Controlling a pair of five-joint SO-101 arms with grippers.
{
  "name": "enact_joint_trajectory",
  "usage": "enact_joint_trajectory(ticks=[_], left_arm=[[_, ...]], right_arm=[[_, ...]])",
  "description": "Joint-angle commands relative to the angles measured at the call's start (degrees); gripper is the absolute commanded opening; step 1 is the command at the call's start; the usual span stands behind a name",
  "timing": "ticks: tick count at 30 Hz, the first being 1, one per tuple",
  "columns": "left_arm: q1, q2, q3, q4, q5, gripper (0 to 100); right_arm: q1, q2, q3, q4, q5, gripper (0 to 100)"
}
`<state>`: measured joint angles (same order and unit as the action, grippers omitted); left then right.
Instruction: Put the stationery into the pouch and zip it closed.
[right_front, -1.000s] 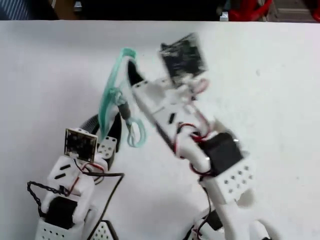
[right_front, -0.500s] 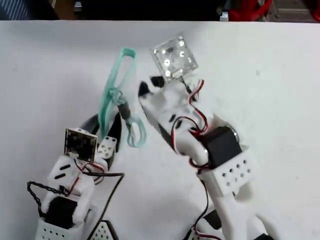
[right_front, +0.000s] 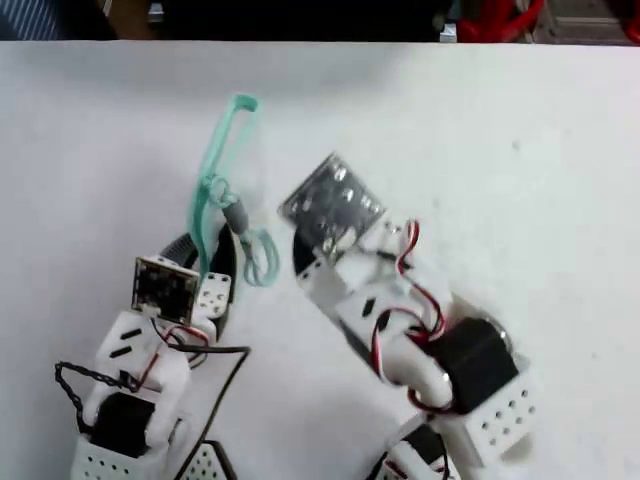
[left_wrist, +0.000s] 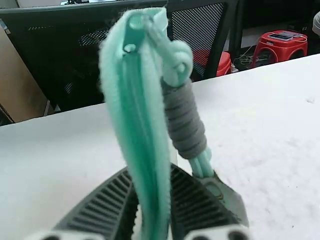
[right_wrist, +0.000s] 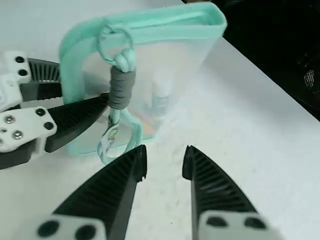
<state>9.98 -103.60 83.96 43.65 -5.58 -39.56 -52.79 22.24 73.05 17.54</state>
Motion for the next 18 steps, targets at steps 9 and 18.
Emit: enact_joint_trajectory(ticks=[9, 18], left_arm=[[0.6, -0.9, -0.4, -1.2, -1.5, 2], [0.6, -0.9, -0.4, -1.4, -1.6, 2]], right_arm=[[-1.9, -6.2, 9.4, -9.3, -2.1, 12.4], [-3.0, -6.6, 13.7, -13.4, -6.2, 34.6]])
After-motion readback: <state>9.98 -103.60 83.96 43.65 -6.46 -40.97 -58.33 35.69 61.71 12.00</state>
